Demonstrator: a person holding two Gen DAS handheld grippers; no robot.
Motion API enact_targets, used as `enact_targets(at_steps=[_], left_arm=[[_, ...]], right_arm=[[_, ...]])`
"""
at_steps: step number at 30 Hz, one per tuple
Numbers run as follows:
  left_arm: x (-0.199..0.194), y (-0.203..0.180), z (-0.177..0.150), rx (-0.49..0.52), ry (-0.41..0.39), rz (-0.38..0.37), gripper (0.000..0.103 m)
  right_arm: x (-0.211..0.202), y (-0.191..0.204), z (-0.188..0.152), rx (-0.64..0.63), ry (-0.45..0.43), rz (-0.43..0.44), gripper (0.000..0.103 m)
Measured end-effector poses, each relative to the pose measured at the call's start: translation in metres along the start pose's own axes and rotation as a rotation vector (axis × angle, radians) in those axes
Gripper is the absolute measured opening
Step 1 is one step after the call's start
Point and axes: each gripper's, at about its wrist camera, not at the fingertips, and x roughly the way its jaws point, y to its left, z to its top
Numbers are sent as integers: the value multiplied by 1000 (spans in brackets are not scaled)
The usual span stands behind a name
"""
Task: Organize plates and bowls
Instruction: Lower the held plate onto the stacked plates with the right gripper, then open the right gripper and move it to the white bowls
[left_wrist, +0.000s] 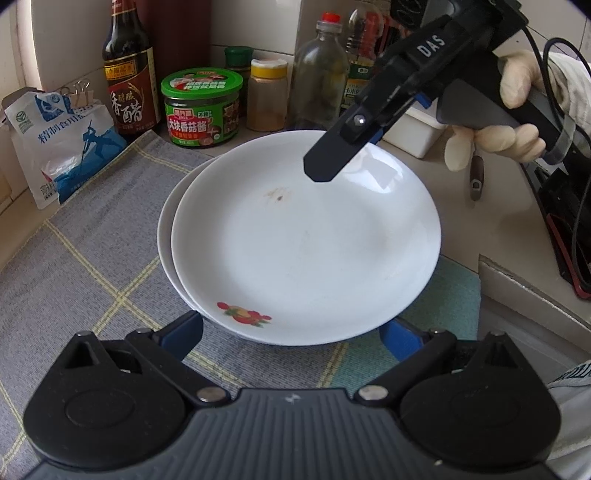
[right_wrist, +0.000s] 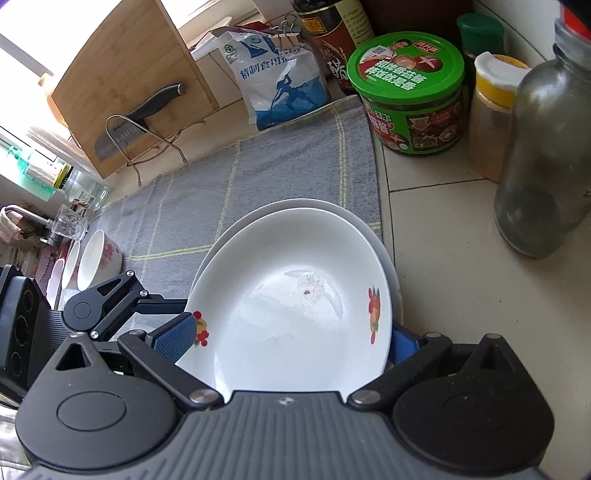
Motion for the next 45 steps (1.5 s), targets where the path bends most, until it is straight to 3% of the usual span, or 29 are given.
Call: enact_targets(at_steps=[17, 18, 19, 25, 30, 36, 41, 45], left_arm=[[-2, -9, -2, -4, -26, 31, 101], [-2, -9, -3, -26, -14, 86, 101], [-2, -10, -3, -27, -17, 87, 101], [-7, -14, -3, -49, -58, 88, 101], [-19, -19, -3, -78, -131, 106, 102], [-46, -24, -6, -109, -230, 206, 102], [-73, -16, -14, -221, -302, 315, 102], [-93, -10, -29, -311, -303, 441, 102]], right_arm=[[-14, 19, -22, -64, -36, -101, 103], [-14, 19, -22, -64, -39, -112, 103], [-15, 20, -24, -67, -42, -129, 103], [-23, 26, -35, -87, -98, -166, 103], [-34, 54, -40, -199, -207, -238, 103], [-32, 93, -35, -368, -313, -291, 103], [-24, 115, -19, -476, -348, -220, 103], [-7, 139, -4, -583, -348, -152, 103]])
